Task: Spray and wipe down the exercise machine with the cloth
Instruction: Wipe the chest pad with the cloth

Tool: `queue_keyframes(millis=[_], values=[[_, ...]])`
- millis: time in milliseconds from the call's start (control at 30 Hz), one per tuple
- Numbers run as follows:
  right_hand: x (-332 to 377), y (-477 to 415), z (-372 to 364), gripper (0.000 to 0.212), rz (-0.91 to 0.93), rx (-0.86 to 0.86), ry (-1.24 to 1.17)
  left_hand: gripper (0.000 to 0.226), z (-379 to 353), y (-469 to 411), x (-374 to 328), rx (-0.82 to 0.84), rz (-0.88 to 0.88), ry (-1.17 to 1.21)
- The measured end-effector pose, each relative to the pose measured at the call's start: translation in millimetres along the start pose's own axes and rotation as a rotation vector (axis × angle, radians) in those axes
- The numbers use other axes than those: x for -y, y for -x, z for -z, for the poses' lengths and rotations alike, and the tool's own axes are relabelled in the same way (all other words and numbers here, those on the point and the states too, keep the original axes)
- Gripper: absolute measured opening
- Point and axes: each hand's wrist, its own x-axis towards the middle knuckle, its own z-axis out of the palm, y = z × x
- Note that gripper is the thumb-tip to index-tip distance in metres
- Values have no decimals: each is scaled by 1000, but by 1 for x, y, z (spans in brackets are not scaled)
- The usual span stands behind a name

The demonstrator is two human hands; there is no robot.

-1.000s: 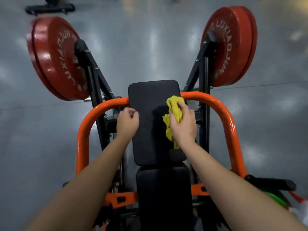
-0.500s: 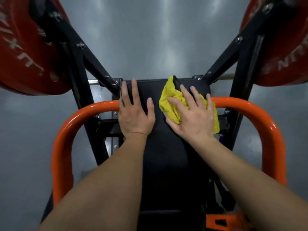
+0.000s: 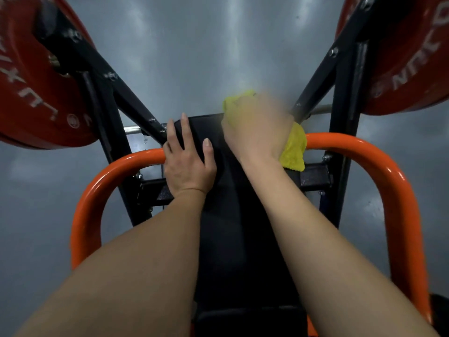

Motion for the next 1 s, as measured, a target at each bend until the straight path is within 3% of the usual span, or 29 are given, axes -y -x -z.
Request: queue_keyframes(millis=[133, 400, 533, 633, 733, 800, 867, 933, 1000], values=[[-33, 45, 8, 48, 84, 33, -52, 71, -2, -1, 0, -21, 2, -8], [-68, 145, 11, 58, -136, 160, -103, 68, -6, 2, -1, -53, 13, -14], [-71, 143, 26, 55, -217, 346, -197, 69, -6, 0, 0, -57, 3, -18], [-72, 109, 47, 46, -318, 434, -443, 72, -5, 0, -1, -55, 1, -17], [-71, 65, 75, 38, -351, 205, -763, 74, -5, -2, 1, -48, -1, -11], [-64, 32, 82, 35, -312, 60, -828, 74, -6, -2, 2, -51, 3, -20], [-52, 6, 65, 46, -277, 69, -662, 73, -6, -1, 2, -53, 4, -22], [-37, 3, 33, 71, -297, 106, -423, 73, -7, -2, 1, -58, 5, -26], [-29, 21, 7, 78, -260, -41, -432, 74, -7, -2, 1, -57, 10, -31]])
